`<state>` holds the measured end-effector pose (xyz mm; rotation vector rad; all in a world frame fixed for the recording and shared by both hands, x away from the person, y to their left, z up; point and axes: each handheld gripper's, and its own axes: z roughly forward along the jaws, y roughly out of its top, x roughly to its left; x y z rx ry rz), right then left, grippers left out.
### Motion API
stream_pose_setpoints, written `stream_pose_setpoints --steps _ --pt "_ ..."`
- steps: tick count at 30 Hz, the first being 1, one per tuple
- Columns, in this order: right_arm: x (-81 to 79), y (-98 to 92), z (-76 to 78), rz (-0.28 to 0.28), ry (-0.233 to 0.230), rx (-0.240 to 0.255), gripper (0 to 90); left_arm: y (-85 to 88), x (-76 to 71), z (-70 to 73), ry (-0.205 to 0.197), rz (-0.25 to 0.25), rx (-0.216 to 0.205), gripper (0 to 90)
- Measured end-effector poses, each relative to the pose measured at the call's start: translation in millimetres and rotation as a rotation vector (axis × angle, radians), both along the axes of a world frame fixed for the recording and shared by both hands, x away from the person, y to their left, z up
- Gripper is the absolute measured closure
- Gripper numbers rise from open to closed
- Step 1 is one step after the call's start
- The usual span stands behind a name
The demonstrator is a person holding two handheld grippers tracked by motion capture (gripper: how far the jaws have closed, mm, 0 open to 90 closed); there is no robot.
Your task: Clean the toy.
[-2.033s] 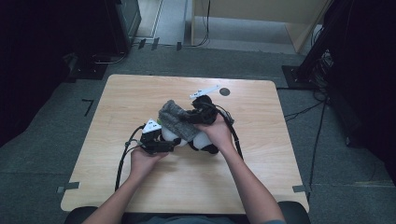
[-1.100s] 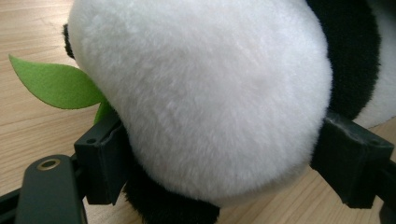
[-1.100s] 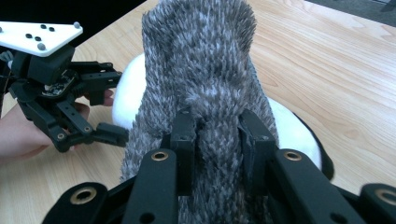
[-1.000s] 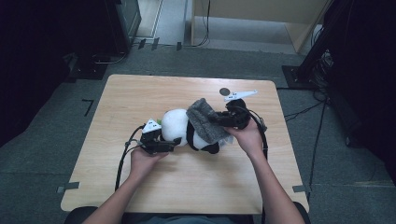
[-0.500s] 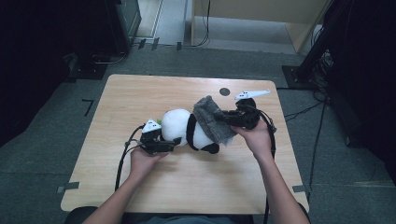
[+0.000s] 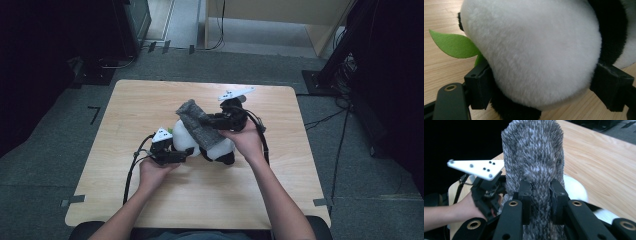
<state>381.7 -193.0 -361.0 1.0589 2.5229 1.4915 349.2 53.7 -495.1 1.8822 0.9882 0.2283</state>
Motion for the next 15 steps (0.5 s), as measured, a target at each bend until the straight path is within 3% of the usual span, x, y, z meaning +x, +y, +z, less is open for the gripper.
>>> stream_pose_setpoints --steps 11,15 --pt "25.5 38.9 -35.3 0.02 0.087 -0.03 75.7 0.3 0.1 0.2 0.001 -0.001 0.003 15.4" --pt "25.1 41.0 -38.7 0.015 0.075 -0.078 75.6 0.0 -0.2 0.5 -0.001 -0.001 0.005 15.9"
